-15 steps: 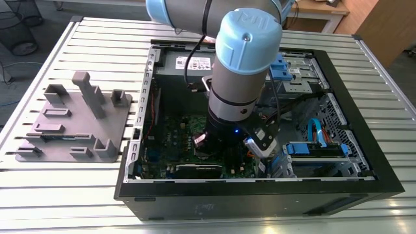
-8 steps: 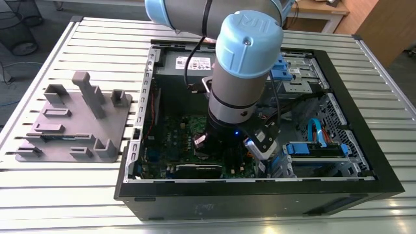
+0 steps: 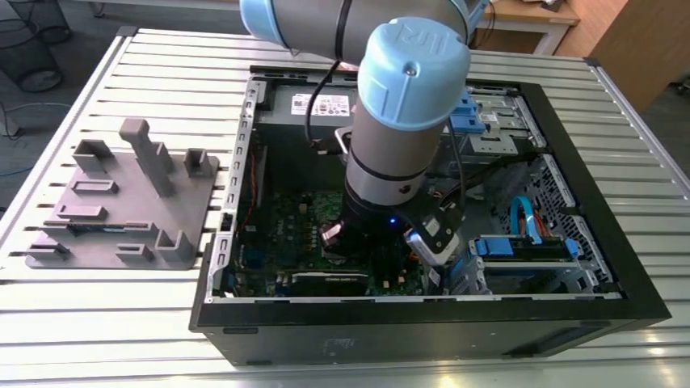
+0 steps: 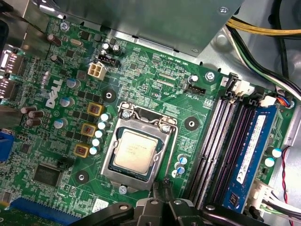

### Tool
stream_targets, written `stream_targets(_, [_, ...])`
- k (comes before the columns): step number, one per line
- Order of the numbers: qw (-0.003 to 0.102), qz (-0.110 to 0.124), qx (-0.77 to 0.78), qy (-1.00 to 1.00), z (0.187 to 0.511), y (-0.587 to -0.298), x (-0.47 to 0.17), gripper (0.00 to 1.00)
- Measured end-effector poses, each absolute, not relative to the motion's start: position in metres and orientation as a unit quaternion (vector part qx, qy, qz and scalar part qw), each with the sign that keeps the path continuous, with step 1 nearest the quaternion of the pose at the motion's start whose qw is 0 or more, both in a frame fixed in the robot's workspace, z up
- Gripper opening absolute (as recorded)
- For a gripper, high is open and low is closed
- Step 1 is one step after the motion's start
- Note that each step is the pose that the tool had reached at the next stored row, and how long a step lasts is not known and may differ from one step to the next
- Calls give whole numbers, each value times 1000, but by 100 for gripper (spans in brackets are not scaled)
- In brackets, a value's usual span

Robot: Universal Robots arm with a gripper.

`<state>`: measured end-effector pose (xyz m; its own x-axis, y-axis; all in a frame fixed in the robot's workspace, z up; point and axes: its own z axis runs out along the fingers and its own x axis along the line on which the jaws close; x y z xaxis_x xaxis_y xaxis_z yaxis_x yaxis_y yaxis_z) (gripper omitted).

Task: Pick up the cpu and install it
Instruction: 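Install the first cpu locking lever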

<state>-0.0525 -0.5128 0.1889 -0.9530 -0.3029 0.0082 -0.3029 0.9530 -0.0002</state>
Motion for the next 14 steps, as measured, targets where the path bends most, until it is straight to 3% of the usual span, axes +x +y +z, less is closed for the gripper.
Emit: stream_targets(14, [4,0,153,-988,209,-513,-54,11])
